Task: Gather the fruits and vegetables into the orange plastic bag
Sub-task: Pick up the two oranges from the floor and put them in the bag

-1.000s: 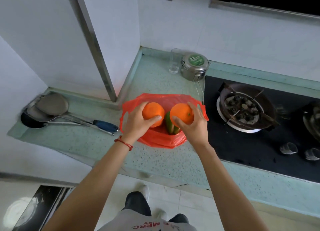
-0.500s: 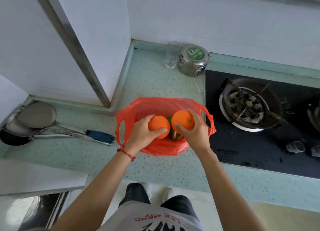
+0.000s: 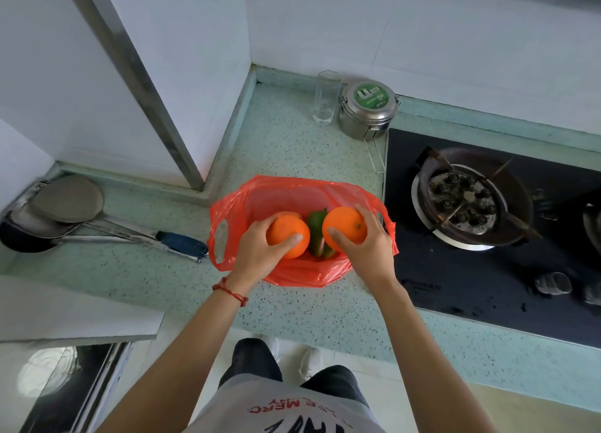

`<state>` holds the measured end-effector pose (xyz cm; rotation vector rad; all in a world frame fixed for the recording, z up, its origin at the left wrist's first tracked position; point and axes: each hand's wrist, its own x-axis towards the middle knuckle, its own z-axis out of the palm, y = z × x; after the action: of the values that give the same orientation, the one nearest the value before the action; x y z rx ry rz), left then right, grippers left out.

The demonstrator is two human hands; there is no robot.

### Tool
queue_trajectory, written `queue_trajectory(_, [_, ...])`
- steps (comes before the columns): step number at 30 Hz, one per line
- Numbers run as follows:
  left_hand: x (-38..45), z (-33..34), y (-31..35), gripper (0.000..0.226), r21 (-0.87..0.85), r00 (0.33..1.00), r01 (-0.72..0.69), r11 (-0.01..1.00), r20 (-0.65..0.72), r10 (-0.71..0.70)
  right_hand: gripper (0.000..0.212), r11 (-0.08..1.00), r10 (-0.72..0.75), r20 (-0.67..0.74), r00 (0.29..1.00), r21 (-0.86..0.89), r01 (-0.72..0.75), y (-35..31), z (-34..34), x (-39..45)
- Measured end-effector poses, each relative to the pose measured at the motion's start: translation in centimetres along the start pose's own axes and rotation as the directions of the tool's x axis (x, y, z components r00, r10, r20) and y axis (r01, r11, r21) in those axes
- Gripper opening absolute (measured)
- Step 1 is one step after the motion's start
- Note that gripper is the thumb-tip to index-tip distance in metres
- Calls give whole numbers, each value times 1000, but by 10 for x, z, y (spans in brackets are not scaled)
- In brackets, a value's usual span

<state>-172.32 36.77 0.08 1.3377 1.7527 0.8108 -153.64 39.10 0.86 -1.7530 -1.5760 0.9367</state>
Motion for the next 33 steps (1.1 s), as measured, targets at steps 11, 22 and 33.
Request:
queue_trajectory(11, [8,13,10,60,-55,1000,11,998,1,-11,69,1000,14,-12,1000,24,-14,6,-10,-2])
queue_trajectory(22, [5,21,10,56,-84,998,39,996,59,-34,71,999,46,-44,998,-5,-46,11,-18,3])
queue_trajectory(33, [12,-4,-17,51,-45,988,153,987,0,-153,68,1000,12,19,1000,25,-12,-6,0,1])
